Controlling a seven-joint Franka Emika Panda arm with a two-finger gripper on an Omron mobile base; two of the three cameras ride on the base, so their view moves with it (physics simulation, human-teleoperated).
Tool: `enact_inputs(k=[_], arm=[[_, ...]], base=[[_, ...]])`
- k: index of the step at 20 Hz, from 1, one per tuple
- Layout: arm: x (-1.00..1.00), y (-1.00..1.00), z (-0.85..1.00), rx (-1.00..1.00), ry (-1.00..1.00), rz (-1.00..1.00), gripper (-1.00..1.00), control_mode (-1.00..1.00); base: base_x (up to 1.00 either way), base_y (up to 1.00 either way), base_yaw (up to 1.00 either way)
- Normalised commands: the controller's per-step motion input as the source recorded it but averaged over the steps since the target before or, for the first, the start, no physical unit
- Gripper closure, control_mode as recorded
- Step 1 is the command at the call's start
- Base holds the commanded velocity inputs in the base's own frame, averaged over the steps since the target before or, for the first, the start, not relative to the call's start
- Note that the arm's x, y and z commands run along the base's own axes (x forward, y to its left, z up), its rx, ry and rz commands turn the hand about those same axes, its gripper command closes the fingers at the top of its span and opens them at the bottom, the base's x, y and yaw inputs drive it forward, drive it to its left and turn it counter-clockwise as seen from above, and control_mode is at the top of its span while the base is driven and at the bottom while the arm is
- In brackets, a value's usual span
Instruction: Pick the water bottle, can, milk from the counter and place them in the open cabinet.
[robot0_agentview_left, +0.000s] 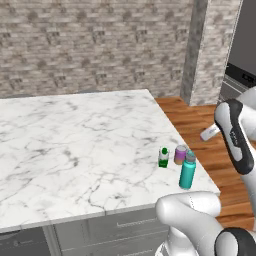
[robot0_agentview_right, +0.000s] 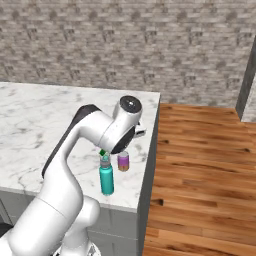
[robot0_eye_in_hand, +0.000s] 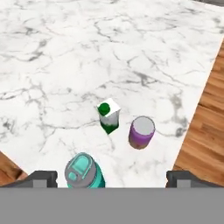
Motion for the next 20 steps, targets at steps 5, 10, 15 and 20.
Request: enact_inputs(k=[5,10,15,20], arm=[[-0.05,-0.09,0.00,0.10,-0.26,0.15,-1.00,-1.00],[-0.17,0.00,-0.09,0.15,-0.29,0.13,-1.00,-1.00],[-0.22,0.00,-0.20,0.07,-0.21,0.11,-1.00,-1.00],[-0.20,0.06,-0.20,0.00,-0.01,0.09,-1.00,-1.00]], base=[[0.00,0.00,0.00],[0.00,0.00,0.00],[0.00,0.00,0.00],[0.00,0.00,0.00]])
